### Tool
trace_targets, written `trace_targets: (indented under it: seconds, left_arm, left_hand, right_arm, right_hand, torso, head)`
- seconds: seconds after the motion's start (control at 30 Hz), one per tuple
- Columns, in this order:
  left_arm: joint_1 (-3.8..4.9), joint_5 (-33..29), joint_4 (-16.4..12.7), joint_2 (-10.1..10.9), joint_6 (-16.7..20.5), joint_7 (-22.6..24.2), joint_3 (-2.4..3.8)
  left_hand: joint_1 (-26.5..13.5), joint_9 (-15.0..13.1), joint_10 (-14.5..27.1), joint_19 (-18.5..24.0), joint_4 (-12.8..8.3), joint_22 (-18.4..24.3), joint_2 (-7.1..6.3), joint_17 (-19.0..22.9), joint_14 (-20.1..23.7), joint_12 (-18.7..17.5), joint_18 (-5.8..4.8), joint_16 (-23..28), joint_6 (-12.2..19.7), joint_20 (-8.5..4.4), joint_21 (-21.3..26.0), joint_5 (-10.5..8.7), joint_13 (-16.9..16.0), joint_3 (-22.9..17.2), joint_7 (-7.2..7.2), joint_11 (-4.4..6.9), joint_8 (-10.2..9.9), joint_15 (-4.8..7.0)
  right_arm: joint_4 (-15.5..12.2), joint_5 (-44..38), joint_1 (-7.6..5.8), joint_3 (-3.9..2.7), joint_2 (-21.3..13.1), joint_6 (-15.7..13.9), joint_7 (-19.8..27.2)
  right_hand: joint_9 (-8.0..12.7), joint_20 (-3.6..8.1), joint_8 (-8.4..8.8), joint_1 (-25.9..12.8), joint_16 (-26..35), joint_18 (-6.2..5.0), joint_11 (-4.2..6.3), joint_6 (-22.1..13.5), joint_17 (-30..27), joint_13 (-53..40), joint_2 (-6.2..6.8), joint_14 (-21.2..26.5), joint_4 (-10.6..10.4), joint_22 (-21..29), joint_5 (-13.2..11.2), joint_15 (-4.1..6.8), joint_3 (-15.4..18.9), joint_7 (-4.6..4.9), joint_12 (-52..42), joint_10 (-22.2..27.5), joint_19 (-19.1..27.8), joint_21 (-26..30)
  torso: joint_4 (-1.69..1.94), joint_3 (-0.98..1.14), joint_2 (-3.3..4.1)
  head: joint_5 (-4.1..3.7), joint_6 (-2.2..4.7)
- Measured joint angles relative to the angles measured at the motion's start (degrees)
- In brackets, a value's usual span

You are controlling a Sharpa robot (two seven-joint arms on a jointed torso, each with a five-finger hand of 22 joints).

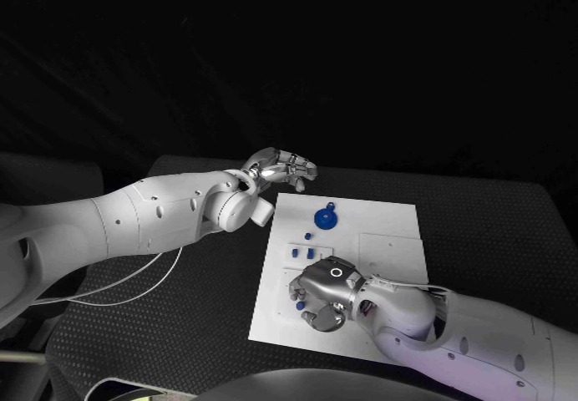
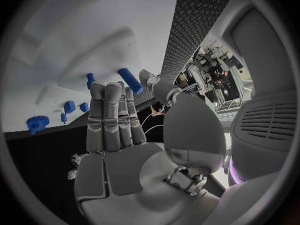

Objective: Assemble the parts on the task board

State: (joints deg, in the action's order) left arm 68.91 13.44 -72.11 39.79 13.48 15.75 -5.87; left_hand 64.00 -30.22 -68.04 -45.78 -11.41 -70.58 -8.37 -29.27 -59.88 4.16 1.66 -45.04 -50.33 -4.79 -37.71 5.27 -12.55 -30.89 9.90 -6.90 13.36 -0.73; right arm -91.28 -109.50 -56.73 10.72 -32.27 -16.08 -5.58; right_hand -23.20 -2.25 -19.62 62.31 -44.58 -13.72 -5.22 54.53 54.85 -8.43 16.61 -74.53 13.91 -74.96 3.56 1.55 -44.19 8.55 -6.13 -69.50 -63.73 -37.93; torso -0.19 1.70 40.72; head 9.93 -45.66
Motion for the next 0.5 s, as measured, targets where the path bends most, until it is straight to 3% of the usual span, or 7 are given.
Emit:
trace_targets:
  seconds: [0.3,0.5]
  left_arm:
    - [0.00,0.00,-0.02,0.06,0.00,-0.03,0.00]
    - [0.00,-0.01,-0.04,0.04,-0.02,-0.04,0.00]
  left_hand:
    - [0.00,0.00,0.00,0.00,0.00,-0.05,0.00,0.00,0.00,0.00,-0.01,0.00,0.00,0.00,0.00,0.00,0.00,0.00,0.00,0.00,-0.04,0.00]
    - [0.00,0.00,-0.01,0.00,0.00,-0.04,0.00,-0.05,0.00,0.00,-0.05,0.00,0.00,0.00,0.00,0.00,-0.01,0.00,0.00,0.01,-0.04,0.00]
  right_arm:
    - [-0.53,0.20,-0.01,-0.01,-0.65,-3.00,-0.16]
    - [-0.41,0.64,-0.01,-0.02,-0.24,-3.41,0.10]
  right_hand:
    - [0.07,-0.08,0.00,0.00,-0.01,0.06,0.01,-0.02,-0.04,0.07,0.00,0.00,-0.16,0.01,0.00,0.00,0.16,0.01,0.00,0.40,0.08,-0.22]
    - [0.01,-0.12,-0.15,0.00,-0.24,0.06,0.01,0.16,-0.04,0.13,0.00,0.17,-0.57,0.02,-0.23,-0.17,0.22,-0.17,0.00,0.40,0.11,-0.46]
  torso:
    - [0.03,-0.01,0.00]
    - [0.04,-0.03,0.00]
  head:
    - [-0.15,0.13]
    - [-0.16,0.18]
